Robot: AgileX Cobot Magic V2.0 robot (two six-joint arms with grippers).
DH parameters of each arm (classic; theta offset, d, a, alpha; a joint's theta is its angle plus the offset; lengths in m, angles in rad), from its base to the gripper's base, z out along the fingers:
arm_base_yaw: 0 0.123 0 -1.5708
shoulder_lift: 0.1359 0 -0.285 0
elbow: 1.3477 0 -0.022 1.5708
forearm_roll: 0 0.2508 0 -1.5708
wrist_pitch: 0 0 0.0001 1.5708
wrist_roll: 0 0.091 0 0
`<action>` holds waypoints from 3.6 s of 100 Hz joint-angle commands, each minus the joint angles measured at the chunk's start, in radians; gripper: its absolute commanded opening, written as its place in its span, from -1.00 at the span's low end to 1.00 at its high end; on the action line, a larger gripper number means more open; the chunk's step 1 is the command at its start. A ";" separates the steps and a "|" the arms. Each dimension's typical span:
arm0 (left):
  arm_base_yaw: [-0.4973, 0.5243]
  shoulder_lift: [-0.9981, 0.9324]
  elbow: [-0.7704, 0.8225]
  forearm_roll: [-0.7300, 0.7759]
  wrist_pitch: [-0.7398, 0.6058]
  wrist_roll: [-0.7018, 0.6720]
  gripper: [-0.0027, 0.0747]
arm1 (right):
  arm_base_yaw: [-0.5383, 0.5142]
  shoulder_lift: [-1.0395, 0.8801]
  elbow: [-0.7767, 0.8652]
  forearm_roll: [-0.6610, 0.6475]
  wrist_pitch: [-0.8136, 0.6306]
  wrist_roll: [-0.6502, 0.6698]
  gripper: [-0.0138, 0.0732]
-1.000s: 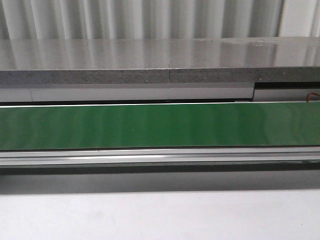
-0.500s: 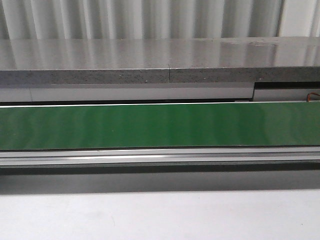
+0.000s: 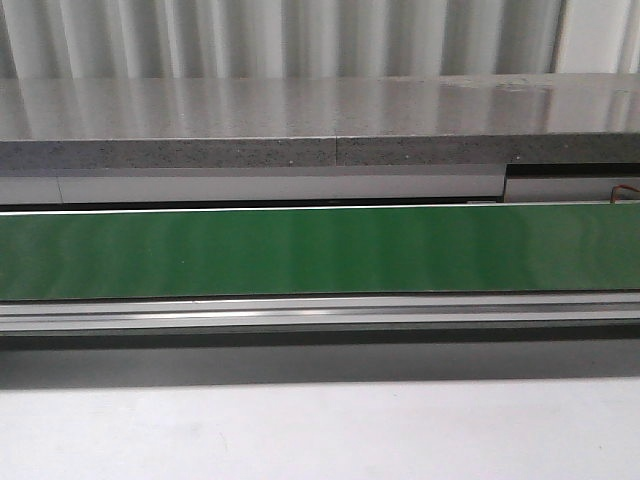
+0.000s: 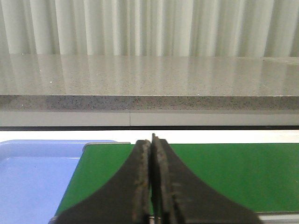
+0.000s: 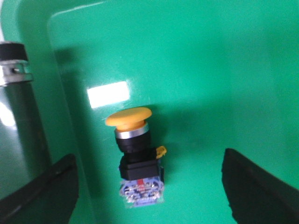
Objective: Move button from right to left
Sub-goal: 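Lift the button with the right gripper and carry it over the belt end, then lower the button onto the belt and open the right gripper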
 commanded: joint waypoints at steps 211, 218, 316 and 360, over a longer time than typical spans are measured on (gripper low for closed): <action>-0.005 -0.035 0.025 -0.009 -0.080 -0.005 -0.98 | 0.271 -0.072 0.000 0.086 0.149 0.002 0.16; -0.005 -0.035 0.025 -0.009 -0.080 -0.005 -0.98 | 0.271 -0.070 0.000 0.087 0.160 0.002 0.51; -0.005 -0.035 0.025 -0.009 -0.080 -0.005 -0.98 | 0.362 -1.027 0.609 0.188 -0.546 -0.230 0.80; -0.005 -0.035 0.025 -0.009 -0.080 -0.005 -0.98 | 0.410 -1.256 0.826 0.291 -0.451 -0.229 -0.76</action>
